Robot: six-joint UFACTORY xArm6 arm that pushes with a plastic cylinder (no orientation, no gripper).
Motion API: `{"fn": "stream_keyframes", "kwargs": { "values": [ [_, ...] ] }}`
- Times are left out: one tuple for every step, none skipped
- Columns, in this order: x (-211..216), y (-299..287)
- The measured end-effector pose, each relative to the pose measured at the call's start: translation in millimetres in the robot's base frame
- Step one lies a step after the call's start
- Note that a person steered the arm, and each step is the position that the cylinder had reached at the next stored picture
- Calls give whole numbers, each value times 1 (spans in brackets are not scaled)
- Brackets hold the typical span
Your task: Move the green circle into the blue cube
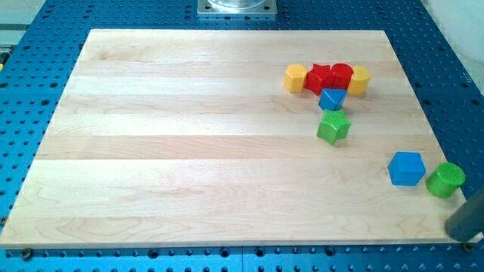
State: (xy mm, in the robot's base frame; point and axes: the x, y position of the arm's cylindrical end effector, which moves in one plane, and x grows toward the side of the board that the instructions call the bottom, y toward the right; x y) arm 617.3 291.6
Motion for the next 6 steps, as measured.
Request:
{"fn": "stream_keyframes", "kwargs": {
  "values": [
    [-2,20],
    [-23,25],
    [-49,15],
    [-56,3],
    [-60,-4],
    [-79,-4]
  ]
}}
